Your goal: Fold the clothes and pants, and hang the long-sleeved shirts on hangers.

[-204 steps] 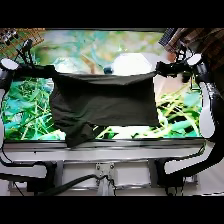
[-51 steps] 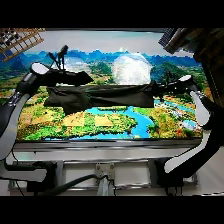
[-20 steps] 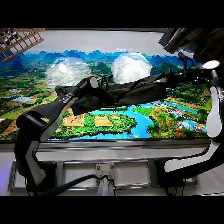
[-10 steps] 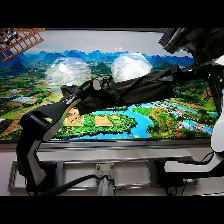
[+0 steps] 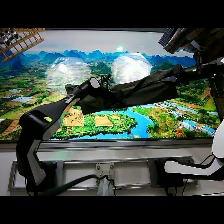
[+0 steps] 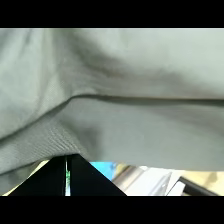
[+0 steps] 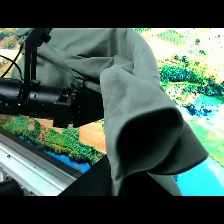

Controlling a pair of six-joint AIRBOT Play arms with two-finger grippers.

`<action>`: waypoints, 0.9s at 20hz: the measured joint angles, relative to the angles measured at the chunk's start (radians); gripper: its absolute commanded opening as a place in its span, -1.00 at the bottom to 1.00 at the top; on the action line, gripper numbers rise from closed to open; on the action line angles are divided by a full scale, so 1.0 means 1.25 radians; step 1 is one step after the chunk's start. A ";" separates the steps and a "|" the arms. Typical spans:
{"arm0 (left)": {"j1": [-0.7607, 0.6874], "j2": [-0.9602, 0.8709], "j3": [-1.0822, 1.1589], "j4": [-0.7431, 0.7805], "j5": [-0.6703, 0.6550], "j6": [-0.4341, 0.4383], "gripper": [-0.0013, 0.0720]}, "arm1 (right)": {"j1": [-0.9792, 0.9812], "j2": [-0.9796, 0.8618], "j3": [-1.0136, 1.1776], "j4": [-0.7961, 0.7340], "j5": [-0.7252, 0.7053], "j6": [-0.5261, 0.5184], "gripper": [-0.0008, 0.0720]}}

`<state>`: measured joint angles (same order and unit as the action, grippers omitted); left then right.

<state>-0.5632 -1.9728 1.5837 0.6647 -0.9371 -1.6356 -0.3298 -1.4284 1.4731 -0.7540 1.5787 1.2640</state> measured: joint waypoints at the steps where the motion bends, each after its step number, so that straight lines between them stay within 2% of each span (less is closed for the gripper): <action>1: 0.001 0.000 0.000 -0.008 0.006 0.001 -0.94 | 0.000 0.000 0.000 -0.002 -0.002 0.000 -0.91; 7: -0.013 -0.011 0.000 -0.027 0.024 0.001 -0.95 | 0.000 0.001 0.000 0.009 -0.018 0.003 -0.91; 18: -0.029 -0.040 0.000 -0.005 0.050 -0.039 -0.95 | 0.000 0.001 0.000 0.143 -0.053 0.078 -0.91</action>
<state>-0.5999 -2.0228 1.5841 0.6582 -0.8742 -1.6844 -0.3294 -1.4269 1.4731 -0.5755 1.5120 1.3621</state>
